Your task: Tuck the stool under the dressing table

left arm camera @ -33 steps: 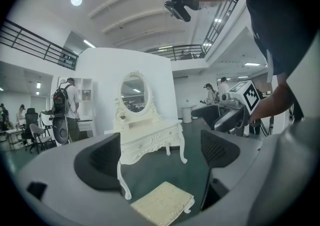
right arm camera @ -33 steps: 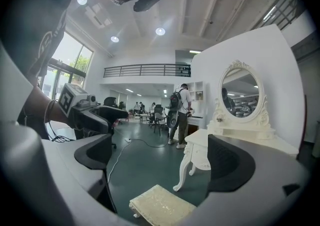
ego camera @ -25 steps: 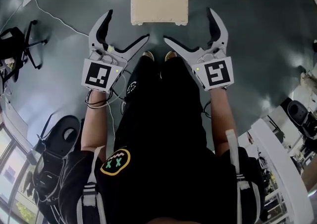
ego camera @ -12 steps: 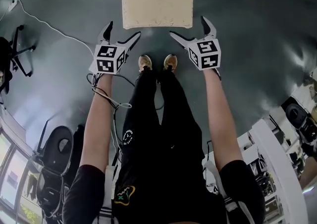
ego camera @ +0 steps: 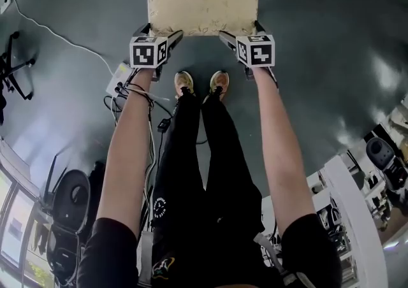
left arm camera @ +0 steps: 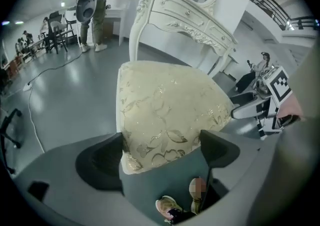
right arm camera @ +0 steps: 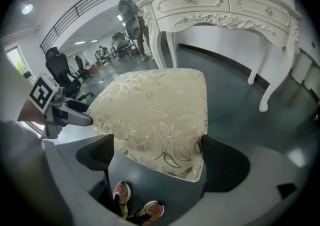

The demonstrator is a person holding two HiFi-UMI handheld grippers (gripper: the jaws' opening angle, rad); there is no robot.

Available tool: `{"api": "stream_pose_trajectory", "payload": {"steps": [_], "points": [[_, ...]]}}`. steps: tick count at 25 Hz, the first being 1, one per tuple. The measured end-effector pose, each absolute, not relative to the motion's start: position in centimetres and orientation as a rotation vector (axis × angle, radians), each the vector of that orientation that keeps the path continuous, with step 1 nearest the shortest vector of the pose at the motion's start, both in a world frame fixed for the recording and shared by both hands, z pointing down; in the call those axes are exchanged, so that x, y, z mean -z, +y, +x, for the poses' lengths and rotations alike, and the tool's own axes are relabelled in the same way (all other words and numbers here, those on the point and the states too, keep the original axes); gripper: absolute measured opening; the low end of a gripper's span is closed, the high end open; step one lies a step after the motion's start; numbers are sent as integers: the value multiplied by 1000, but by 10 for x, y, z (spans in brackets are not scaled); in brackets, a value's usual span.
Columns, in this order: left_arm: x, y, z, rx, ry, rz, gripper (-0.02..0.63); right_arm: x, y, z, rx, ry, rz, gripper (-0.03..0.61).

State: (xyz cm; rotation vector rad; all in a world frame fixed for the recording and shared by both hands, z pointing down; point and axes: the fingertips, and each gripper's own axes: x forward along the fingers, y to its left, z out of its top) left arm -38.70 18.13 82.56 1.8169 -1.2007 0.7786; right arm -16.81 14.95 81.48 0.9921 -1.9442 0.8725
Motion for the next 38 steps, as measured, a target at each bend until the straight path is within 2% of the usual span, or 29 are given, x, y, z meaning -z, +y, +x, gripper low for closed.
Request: {"api": "stream_pose_trajectory", "payload": {"steps": [3,6,16,29,38], "points": [[-830,181,-384,-788,-1201,1817,492,-818,145,-163,-852,-1896,1052,528],[-831,181,-385,-786,-1195,1813,492,-824,143,-161,-902,-1869,1054,551],[-838,179,-378,-839,-1196,1796,491,-834,142,-158,-946,-1884,1034,543],[-837,168,-291,-843,-1186,1813,492,-832,131,-71,-938,-1868,1047,541],[-837,167,-286,-868,-1177,1816,492,-832,131,-66,-943,-1866,1046,541]]}}
